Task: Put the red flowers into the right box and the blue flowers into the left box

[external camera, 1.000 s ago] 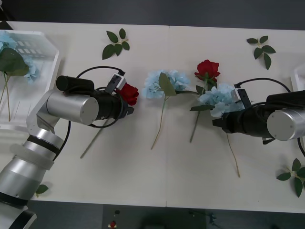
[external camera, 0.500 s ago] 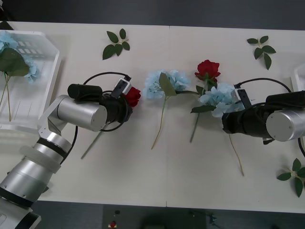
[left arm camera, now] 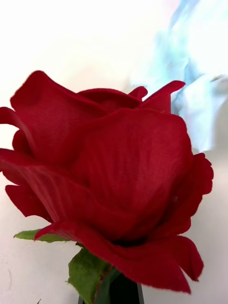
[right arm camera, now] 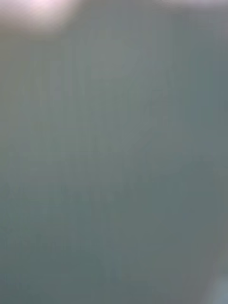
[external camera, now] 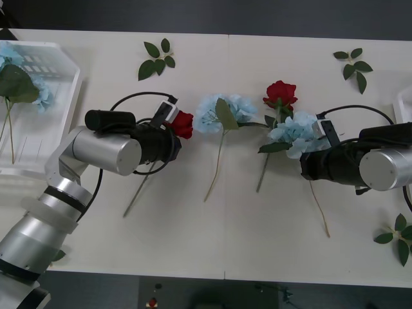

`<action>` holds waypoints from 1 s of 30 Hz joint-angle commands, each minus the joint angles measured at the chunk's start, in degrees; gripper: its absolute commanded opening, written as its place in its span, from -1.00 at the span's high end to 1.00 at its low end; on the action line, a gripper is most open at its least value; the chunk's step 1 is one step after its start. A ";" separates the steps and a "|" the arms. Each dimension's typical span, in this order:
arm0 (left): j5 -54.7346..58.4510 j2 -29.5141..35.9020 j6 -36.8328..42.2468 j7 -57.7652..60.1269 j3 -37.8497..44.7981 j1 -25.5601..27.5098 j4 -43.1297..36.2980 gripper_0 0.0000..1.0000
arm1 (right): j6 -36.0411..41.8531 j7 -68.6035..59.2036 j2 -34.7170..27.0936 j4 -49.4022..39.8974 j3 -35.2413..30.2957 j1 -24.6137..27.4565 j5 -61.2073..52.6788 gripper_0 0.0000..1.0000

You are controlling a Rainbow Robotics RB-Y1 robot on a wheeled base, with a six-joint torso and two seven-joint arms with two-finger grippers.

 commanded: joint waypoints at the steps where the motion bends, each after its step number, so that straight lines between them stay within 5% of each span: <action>1: 7.95 2.50 4.39 2.33 5.11 3.69 -11.19 1.00 | -0.62 -1.18 0.21 -0.69 -1.39 -1.23 -3.51 1.00; 12: 36.25 2.85 12.21 1.45 15.66 4.66 -21.21 1.00 | -1.24 -0.21 -1.99 -0.69 -3.41 -1.14 -10.36 1.00; 13: 39.50 2.85 11.95 1.36 16.01 4.48 -21.29 1.00 | -1.59 -0.47 -2.07 -0.69 -3.41 -1.14 -10.36 0.05; 15: 43.89 2.85 10.81 1.10 16.18 3.95 -21.21 1.00 | -2.21 -0.39 -2.16 -0.69 -3.41 -0.96 -10.36 -1.00; 21: 53.04 0.30 6.68 -0.22 15.83 0.97 -21.21 1.00 | -2.91 -0.12 -2.60 -0.69 -3.41 -0.96 -10.98 -1.00; 30: 50.05 -6.29 -0.88 -1.54 12.23 -3.08 -21.21 1.00 | -2.91 0.23 -5.77 -0.69 -4.29 -0.96 -20.29 -1.00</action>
